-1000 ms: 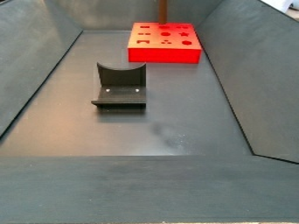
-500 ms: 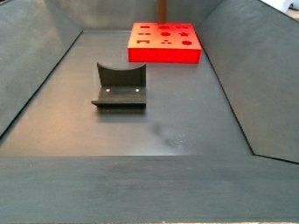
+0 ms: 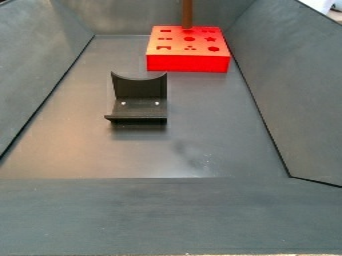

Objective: Pick up the oval object. Move up. Place the oval object on the fixture. Regrasp the oval object. Move to above the board. Insert the oval object.
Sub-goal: Insert the oval object.

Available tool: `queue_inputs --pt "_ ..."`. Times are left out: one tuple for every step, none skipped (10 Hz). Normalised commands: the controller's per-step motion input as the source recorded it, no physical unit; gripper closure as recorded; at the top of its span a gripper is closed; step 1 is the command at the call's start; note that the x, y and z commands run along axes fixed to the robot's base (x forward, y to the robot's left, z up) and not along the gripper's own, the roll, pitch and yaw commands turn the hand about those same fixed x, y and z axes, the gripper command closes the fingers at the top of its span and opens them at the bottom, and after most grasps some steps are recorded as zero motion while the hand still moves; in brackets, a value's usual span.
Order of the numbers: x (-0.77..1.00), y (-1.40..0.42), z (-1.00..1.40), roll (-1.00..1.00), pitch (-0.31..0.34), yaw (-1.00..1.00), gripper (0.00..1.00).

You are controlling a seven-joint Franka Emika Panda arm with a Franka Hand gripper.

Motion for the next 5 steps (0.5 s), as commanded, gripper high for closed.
queue_inputs --pt "-0.25 0.0 -0.17 0.02 0.0 -0.51 1.0" --pt "0.0 -0.01 0.0 0.0 0.0 -0.11 1.0" --pt "0.01 -0.05 0.0 0.0 0.0 0.0 1.0" --pt "0.48 -0.18 0.0 0.0 0.061 -0.4 1.0" --pt "0.41 -0.07 0.0 0.0 0.08 -0.4 1.0"
